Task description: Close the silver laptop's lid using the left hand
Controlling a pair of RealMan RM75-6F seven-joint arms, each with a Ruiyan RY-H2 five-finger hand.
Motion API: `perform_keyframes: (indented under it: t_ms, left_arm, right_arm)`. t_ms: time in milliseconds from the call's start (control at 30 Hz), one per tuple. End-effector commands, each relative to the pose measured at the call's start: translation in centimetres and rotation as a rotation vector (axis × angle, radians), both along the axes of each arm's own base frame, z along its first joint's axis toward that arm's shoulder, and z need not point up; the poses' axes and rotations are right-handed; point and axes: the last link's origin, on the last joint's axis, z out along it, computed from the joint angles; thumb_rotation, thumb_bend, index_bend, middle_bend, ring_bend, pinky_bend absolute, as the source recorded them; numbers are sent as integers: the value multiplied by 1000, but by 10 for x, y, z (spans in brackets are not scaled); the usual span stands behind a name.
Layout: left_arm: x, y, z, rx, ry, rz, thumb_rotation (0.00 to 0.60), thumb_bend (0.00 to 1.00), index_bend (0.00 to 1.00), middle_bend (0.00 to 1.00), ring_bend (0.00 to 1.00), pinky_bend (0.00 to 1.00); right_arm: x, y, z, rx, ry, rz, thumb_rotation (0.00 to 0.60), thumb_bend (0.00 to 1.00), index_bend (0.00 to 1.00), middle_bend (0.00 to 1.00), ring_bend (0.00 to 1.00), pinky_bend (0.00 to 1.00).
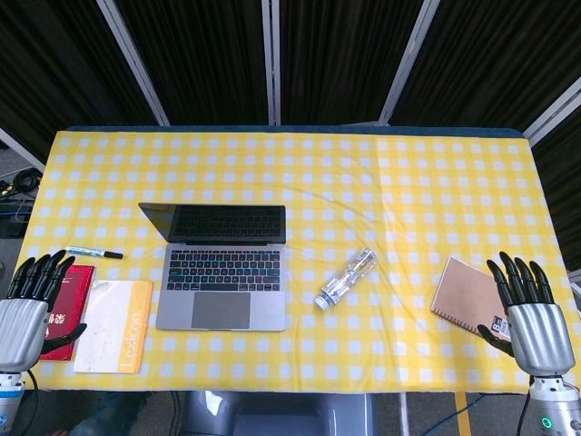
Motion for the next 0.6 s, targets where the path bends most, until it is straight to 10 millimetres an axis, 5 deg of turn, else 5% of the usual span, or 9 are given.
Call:
perform_keyframes:
  t_ms: [33, 267, 367, 433, 500, 600]
  left_arm:
    - [0, 0, 1, 2, -1, 0, 600, 0, 0, 0, 0, 0]
    - [-1, 2, -2, -7, -9, -2, 600, 21, 0, 0, 0, 0]
    - [-1, 9, -6, -17, -9, -5, 600, 330, 0, 0, 0, 0]
    - [2, 18, -11, -37, -20, -6, 600, 648, 0, 0, 0, 0]
    - [10, 28, -14, -60, -39, -25, 600, 864, 0, 0, 0, 0]
    - [30, 48, -14, -79, -24, -62, 600, 1000, 0, 0, 0, 0]
  right_arm:
    - [0, 0, 0, 1, 2, -1, 600, 0, 0, 0, 0, 0]
    - [-2, 0, -1, 8, 3, -8, 600, 0, 0, 0, 0, 0]
    - [-3, -1, 1, 7, -3, -15, 600, 0, 0, 0, 0, 0]
    - [-5, -2, 2, 10, -7, -25, 600, 0, 0, 0, 0, 0]
    - [-7, -3, 3, 15, -13, -37, 600, 0, 0, 0, 0, 0]
    - [-9, -4, 5, 19, -29, -53, 600, 0, 0, 0, 0, 0]
